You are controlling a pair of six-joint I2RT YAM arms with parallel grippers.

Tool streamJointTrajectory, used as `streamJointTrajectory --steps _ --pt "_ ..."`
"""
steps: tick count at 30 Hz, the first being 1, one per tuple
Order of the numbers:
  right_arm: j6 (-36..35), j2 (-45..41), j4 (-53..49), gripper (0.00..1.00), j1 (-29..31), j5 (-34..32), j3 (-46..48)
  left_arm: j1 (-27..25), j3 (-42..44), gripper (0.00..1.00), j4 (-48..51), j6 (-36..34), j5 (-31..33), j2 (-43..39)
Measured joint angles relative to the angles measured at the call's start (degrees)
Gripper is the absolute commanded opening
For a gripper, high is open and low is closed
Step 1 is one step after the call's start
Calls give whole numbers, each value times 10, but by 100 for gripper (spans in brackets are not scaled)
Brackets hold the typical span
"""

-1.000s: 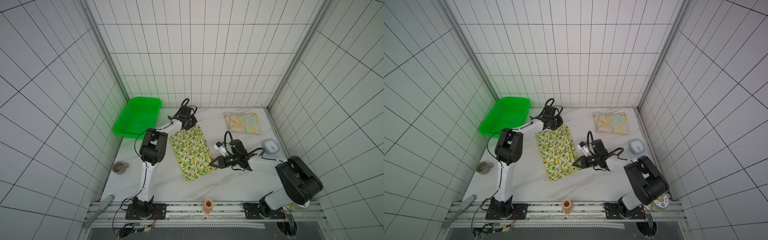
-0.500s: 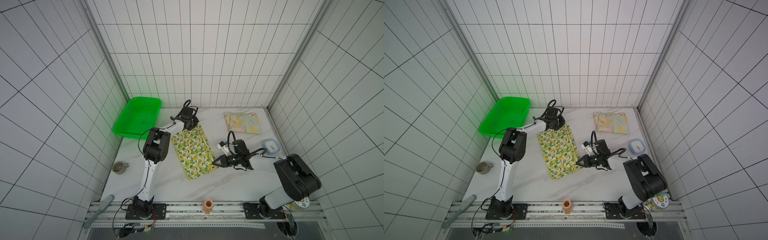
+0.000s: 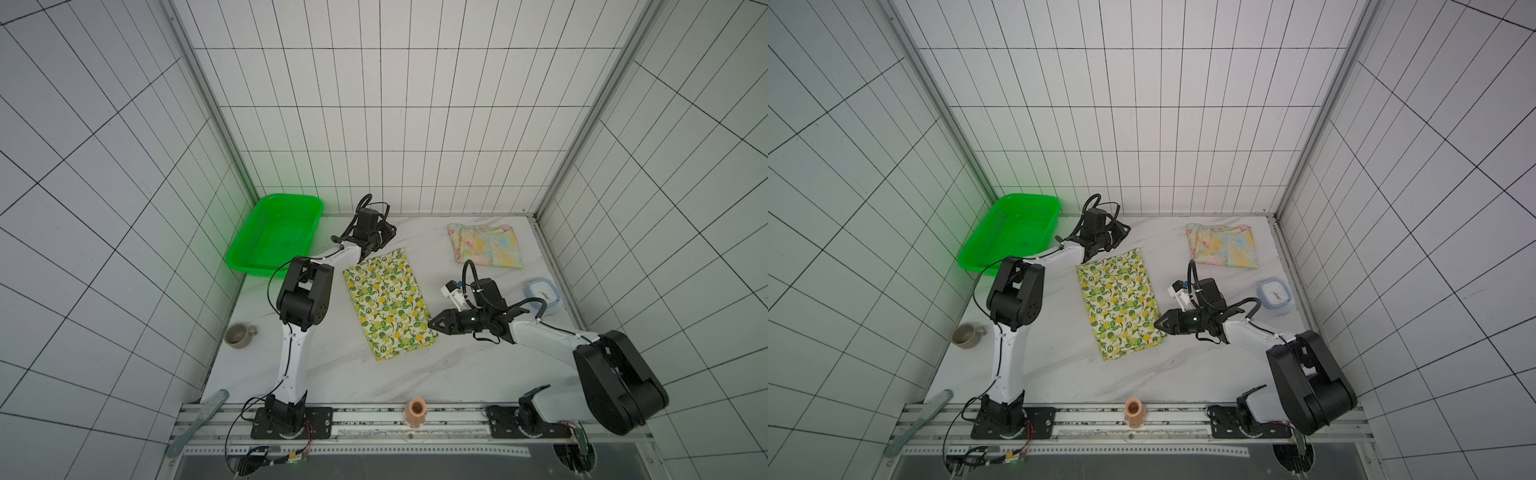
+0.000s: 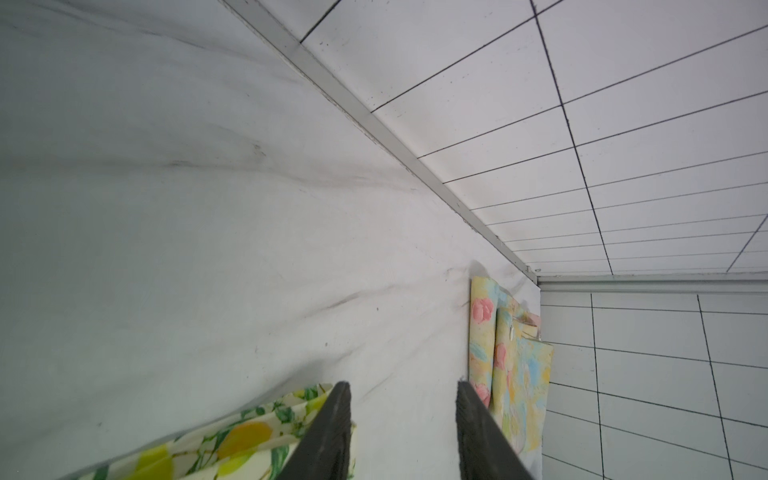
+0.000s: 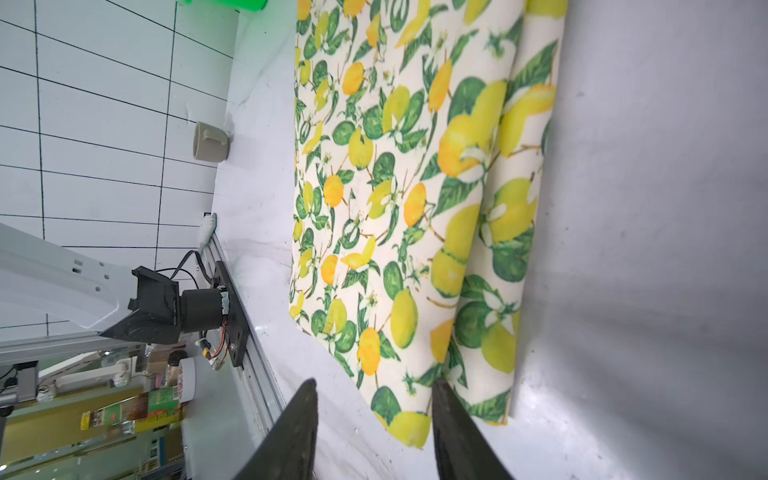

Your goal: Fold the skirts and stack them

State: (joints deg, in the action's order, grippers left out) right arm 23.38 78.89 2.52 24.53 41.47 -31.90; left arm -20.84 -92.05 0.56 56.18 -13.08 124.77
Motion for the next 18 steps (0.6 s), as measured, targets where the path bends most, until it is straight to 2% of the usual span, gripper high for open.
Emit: streamJointTrajectory --steps 11,18 --pt "-20 81 -13 45 4 -37 -2 12 231 39 -25 -11 -33 -180" --pt "-20 93 -23 45 34 -62 -27 20 292 38 -6 -42 -47 -227"
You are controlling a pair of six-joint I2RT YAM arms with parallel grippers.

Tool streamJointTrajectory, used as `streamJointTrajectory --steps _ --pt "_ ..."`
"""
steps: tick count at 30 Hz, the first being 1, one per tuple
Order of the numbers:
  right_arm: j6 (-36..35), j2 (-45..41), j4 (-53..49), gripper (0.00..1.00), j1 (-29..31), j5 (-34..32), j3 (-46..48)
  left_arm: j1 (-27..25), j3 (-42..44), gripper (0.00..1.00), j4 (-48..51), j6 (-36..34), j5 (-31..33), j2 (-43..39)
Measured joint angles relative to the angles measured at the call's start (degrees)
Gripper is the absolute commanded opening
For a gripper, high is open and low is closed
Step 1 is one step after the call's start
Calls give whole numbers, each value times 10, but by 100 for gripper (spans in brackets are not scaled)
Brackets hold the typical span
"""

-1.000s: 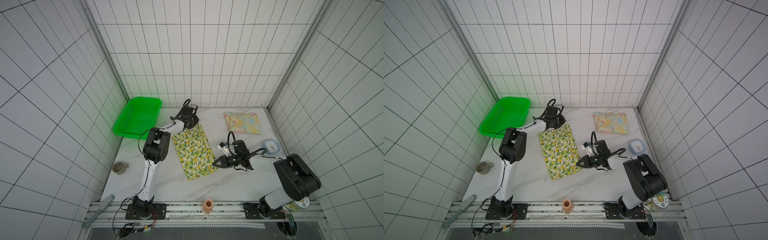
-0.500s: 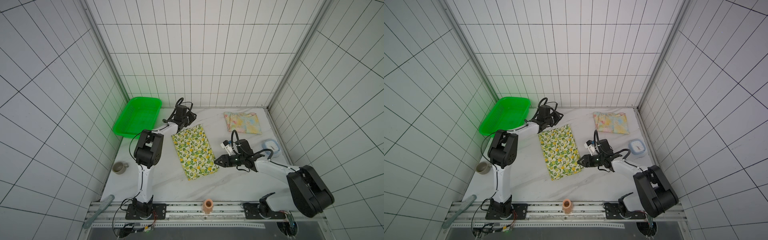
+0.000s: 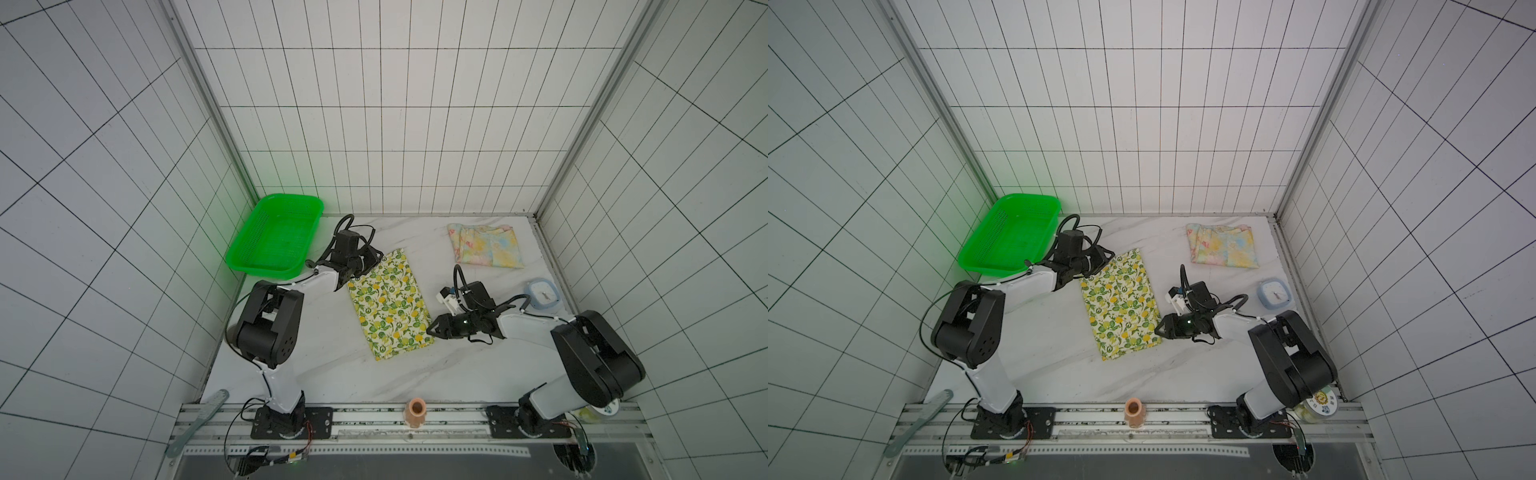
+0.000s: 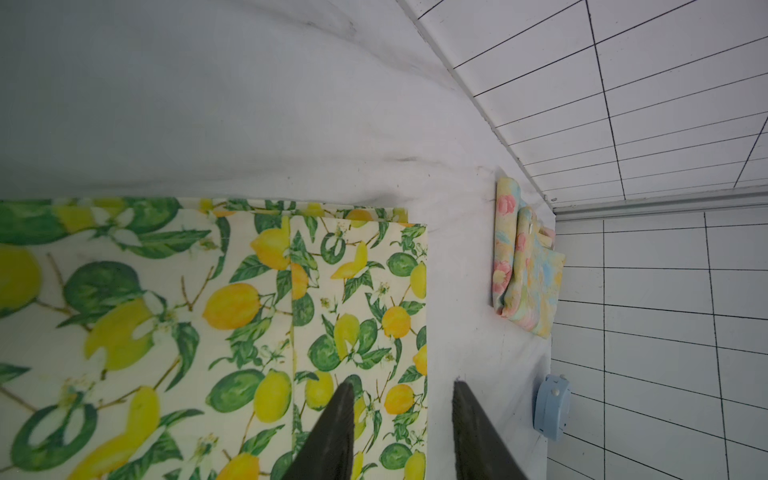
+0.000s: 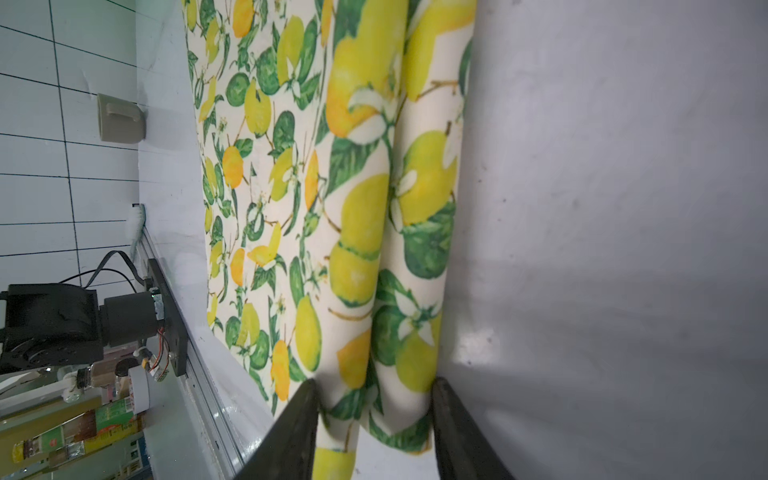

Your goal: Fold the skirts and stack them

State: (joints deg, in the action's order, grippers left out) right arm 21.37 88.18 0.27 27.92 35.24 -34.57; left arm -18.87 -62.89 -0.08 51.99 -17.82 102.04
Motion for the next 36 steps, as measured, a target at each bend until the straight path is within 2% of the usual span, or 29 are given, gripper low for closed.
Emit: streamJointTrajectory --steps 15,20,27,30,35,36 --pt "5 -20 -75 46 42 -85 -68 10 77 36 7 -35 -27 -23" --pt "9 -25 -80 44 55 -92 -85 12 99 36 7 -39 -36 -23" --pt "17 16 -80 42 69 -92 -93 21 110 35 7 -40 -48 -26" --pt "21 24 -80 34 74 -95 -93 24 114 35 7 -41 -50 -34" --pt "19 25 -81 2 76 -111 -95 25 115 35 7 -45 -50 -44" --pt "20 25 -82 0 76 -113 -96 25 115 35 7 -45 -50 -44"
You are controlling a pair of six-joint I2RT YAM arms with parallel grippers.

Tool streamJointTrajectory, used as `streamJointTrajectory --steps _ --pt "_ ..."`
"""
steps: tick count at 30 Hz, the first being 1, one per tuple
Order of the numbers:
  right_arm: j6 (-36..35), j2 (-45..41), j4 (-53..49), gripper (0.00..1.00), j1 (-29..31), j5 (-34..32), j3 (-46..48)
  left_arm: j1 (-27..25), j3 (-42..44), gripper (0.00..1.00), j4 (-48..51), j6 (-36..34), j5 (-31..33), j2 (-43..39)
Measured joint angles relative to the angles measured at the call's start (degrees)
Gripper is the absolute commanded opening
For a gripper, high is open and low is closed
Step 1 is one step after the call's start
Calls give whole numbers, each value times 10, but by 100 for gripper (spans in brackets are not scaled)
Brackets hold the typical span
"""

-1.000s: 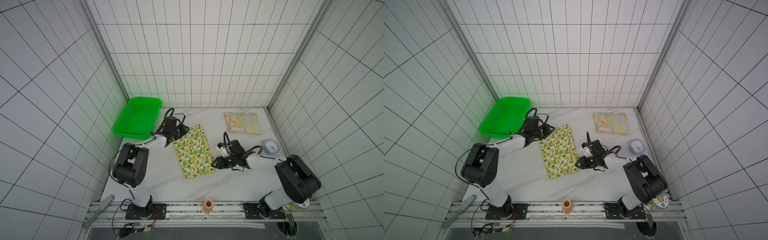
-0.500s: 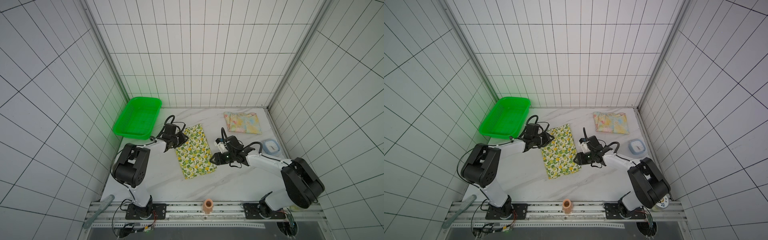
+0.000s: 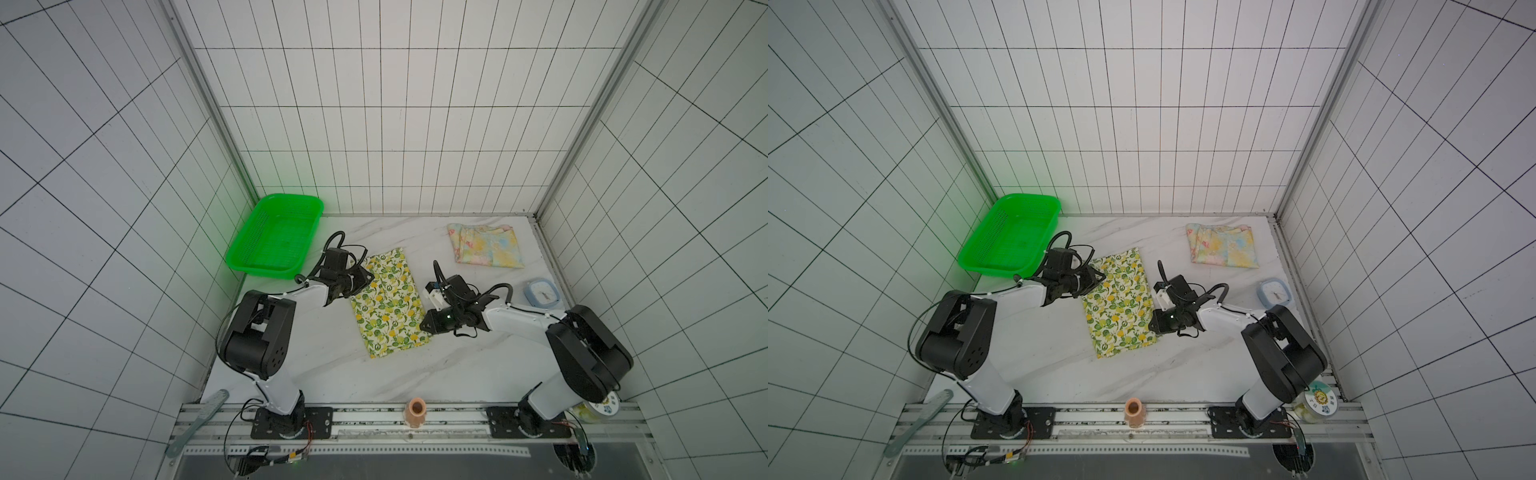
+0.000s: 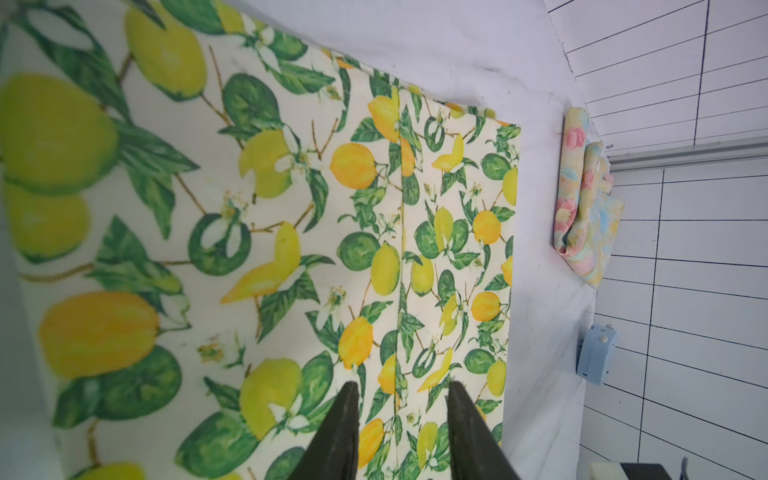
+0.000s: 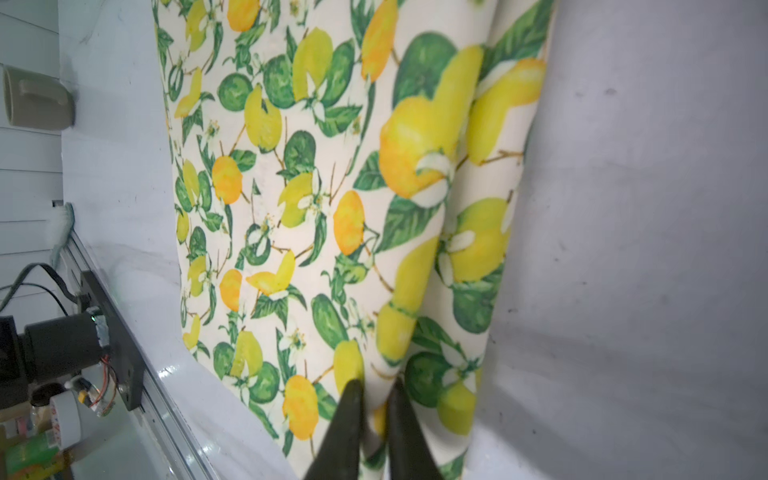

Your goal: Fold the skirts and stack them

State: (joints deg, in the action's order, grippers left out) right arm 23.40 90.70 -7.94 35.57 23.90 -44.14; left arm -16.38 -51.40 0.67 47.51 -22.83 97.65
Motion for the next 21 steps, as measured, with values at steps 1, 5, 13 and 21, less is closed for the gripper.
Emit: streamJointTrajectory --steps 1,5,13,21 --pt "-2 0 -6 0 0 -5 -5 0 0 35 0 0 0 0" --pt "-14 -1 -26 0 0 -22 -28 -1 4 35 0 0 1 0" --pt "-43 -5 -72 0 0 -56 -59 -17 8 34 4 -2 18 0" --pt "-60 3 -90 0 -9 -70 -65 -28 12 33 5 -8 28 13"
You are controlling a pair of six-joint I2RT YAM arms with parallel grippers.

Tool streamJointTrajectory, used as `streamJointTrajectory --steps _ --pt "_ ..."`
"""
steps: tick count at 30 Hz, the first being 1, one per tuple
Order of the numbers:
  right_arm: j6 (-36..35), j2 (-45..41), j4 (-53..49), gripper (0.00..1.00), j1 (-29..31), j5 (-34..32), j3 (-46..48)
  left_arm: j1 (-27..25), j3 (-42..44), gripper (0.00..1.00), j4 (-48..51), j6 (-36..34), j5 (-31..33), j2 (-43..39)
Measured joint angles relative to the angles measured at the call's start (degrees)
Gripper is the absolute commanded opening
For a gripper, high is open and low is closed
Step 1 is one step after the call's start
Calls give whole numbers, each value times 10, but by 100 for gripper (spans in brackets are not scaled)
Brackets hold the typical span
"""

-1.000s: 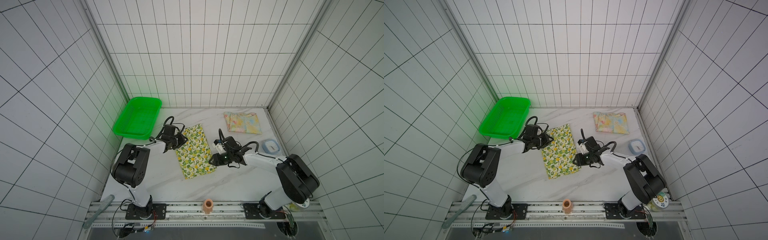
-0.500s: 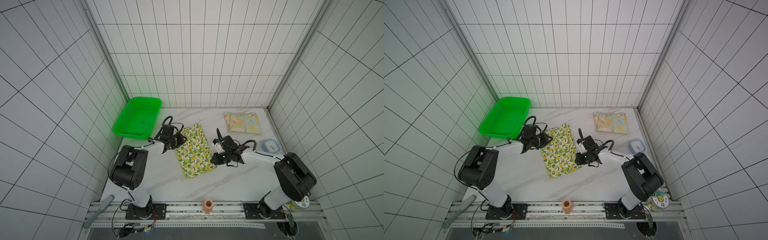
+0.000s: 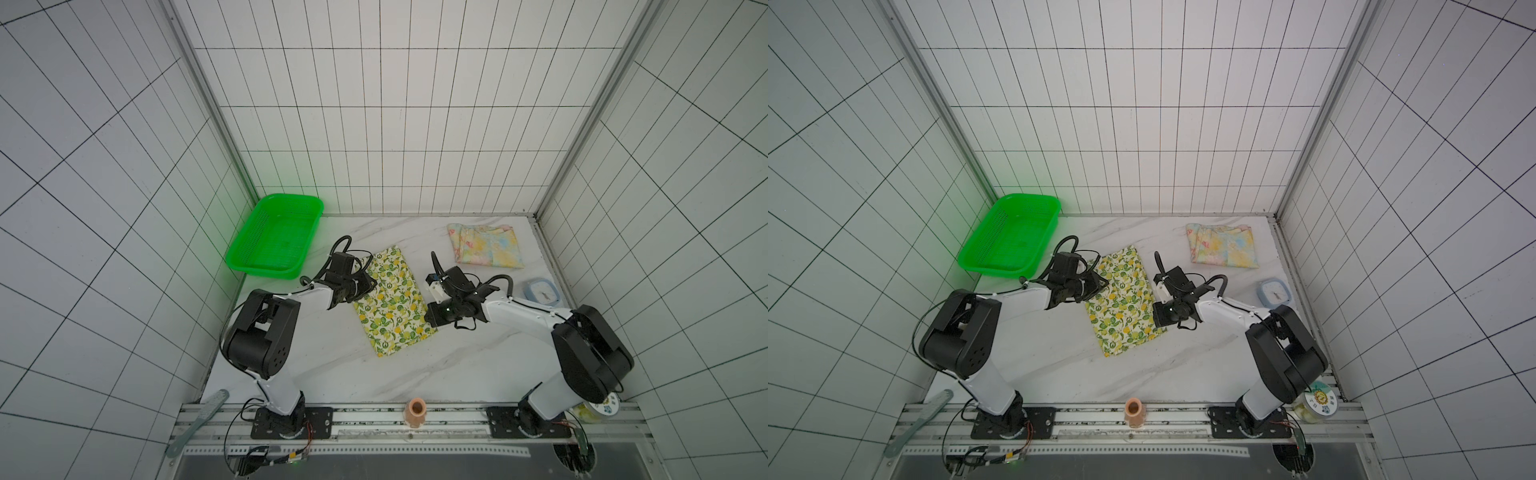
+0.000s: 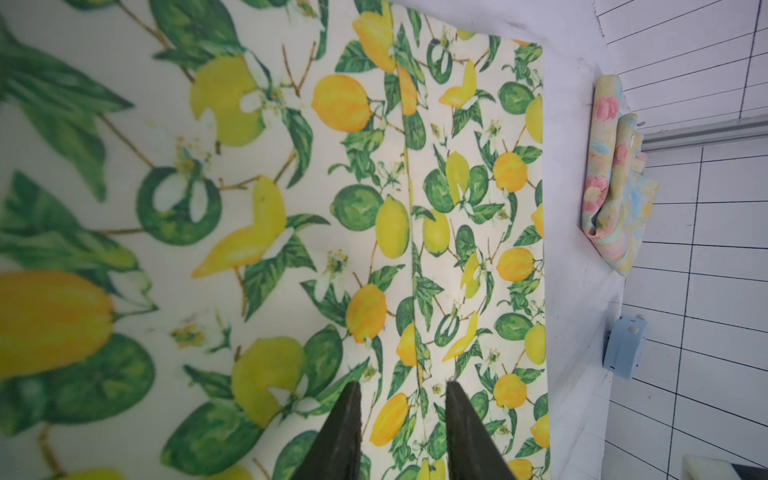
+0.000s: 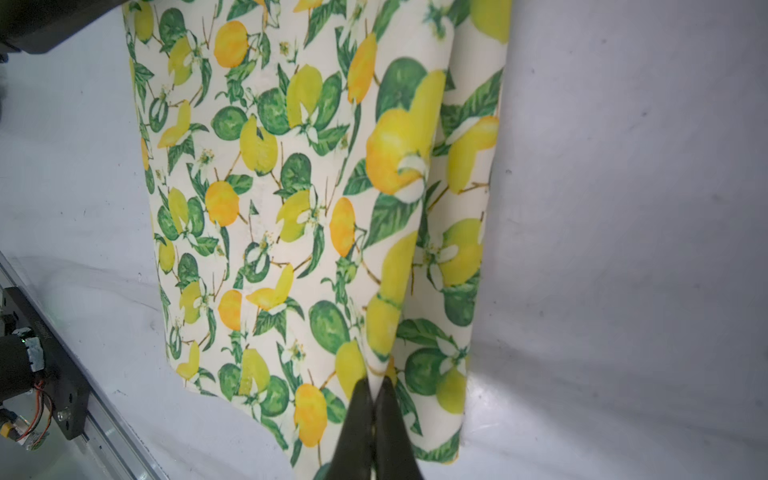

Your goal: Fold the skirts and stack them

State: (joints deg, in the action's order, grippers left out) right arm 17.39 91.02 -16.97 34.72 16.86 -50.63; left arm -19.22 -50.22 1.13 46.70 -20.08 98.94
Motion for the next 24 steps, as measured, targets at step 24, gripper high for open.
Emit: streamJointTrajectory --steps 24 --pt "-65 130 -2 25 -83 -106 -111 -81 75 28 -35 -5 25 -16"
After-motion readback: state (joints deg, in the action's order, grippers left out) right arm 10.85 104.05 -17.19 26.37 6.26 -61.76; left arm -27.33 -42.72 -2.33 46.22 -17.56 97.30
